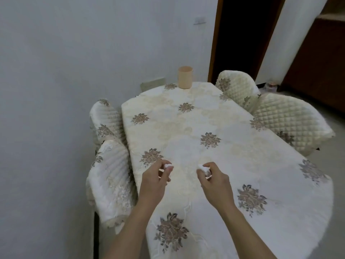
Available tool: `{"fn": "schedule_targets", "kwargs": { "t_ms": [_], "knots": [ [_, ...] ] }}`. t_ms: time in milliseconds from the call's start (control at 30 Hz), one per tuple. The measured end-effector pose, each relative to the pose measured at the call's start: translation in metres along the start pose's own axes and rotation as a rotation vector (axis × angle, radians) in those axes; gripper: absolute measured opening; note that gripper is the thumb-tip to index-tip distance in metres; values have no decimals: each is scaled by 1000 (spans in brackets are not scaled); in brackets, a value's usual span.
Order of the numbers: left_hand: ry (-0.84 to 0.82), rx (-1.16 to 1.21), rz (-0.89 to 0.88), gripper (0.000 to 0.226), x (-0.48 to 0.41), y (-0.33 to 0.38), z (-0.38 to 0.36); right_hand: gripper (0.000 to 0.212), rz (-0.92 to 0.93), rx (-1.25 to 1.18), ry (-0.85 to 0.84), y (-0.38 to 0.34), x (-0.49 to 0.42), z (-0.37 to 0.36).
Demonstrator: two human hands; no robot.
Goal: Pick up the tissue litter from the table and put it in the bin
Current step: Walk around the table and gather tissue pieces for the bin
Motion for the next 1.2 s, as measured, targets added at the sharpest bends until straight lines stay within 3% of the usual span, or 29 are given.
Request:
{"fn": "schedule_targets", "kwargs": {
  "t_ms": [433,867,1200],
  "knots": [
    [-49,-14,-48,10,4,21,5,7,11,30,130,-20,16,31],
    [-384,109,-165,11,44,51,-84,22,-345,-6,449,85,109,104],
    [-661,210,-243,16,101,106,-185,15,-526,-32,716,162,198,180]
  ]
}}
Point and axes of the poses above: each hand's wrist, its own x-axis away from the middle knuckle, its own z-axis out of the back of the hand, y = z × x, the point moved 6 cm from there along -x, towards the middle knuckle, and after that the axes turned 13 degrees about -z, right-handed, at the moved point
